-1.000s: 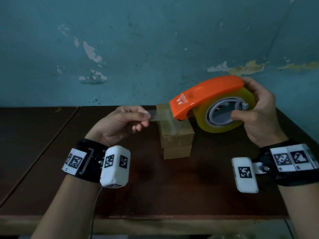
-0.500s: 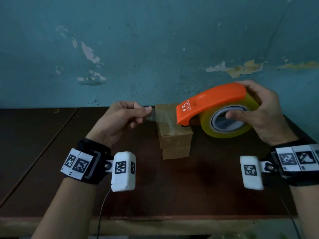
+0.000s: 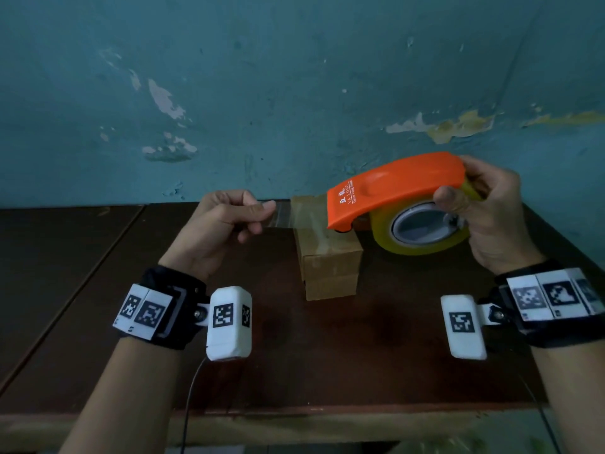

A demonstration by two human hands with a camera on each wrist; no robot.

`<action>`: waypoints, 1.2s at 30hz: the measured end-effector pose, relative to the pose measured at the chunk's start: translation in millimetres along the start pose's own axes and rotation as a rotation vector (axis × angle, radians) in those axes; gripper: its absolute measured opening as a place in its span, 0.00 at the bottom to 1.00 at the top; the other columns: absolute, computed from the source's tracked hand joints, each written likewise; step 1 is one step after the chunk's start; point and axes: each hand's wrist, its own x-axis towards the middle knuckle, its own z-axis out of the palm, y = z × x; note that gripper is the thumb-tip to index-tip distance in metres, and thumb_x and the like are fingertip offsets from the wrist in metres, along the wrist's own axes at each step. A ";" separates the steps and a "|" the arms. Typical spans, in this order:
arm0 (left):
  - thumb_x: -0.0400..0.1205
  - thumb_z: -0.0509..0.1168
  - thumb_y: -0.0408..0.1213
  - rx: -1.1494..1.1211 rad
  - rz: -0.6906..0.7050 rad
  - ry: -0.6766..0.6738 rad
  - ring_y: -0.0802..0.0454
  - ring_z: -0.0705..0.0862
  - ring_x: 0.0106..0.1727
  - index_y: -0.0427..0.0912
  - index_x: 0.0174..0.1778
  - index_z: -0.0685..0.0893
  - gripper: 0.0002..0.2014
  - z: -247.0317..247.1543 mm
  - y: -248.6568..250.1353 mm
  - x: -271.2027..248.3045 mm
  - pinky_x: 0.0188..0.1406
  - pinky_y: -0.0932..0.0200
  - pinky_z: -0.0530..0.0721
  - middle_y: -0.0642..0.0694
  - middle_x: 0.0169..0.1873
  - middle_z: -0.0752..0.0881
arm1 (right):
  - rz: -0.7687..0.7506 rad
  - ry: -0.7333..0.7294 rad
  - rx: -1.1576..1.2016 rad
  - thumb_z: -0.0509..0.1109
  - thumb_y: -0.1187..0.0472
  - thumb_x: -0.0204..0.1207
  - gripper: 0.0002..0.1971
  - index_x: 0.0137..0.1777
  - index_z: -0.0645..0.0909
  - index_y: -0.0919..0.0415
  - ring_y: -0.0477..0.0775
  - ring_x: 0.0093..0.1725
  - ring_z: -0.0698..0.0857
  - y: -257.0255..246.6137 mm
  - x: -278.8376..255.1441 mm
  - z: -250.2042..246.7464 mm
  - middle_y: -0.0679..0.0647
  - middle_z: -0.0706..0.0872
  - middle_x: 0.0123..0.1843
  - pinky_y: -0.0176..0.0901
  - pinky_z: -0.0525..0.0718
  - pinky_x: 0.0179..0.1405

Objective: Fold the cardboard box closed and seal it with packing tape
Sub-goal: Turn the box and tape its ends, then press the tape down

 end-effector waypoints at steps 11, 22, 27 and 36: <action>0.71 0.73 0.34 0.001 0.022 0.022 0.61 0.71 0.18 0.36 0.28 0.76 0.12 0.8 -0.7 0.8 0.16 0.71 0.64 0.48 0.17 0.77 | -0.027 0.089 0.058 0.83 0.38 0.64 0.21 0.54 0.91 0.46 0.50 0.50 0.93 -0.6 1.6 -2.9 0.45 0.95 0.48 0.43 0.89 0.51; 0.69 0.74 0.32 -0.042 0.018 0.068 0.61 0.73 0.18 0.36 0.27 0.78 0.10 -10.8 -4.0 2.9 0.15 0.72 0.65 0.48 0.16 0.78 | -0.013 0.000 0.030 0.77 0.52 0.68 0.14 0.53 0.89 0.51 0.53 0.45 0.92 4.4 1.9 -12.9 0.50 0.93 0.45 0.44 0.90 0.47; 0.68 0.73 0.31 -0.035 0.035 0.090 0.61 0.72 0.18 0.37 0.25 0.78 0.10 -11.2 -4.2 2.0 0.15 0.71 0.65 0.49 0.15 0.77 | 0.014 -0.055 0.041 0.76 0.51 0.68 0.15 0.52 0.86 0.55 0.58 0.42 0.89 6.2 2.5 -18.1 0.55 0.89 0.43 0.46 0.89 0.42; 0.67 0.74 0.33 -0.009 0.035 0.134 0.60 0.71 0.19 0.45 0.17 0.81 0.13 -18.6 -6.5 1.2 0.15 0.70 0.64 0.50 0.15 0.76 | 0.052 -0.114 0.042 0.74 0.50 0.69 0.16 0.55 0.87 0.55 0.58 0.45 0.90 8.6 2.8 -24.3 0.59 0.89 0.46 0.43 0.89 0.45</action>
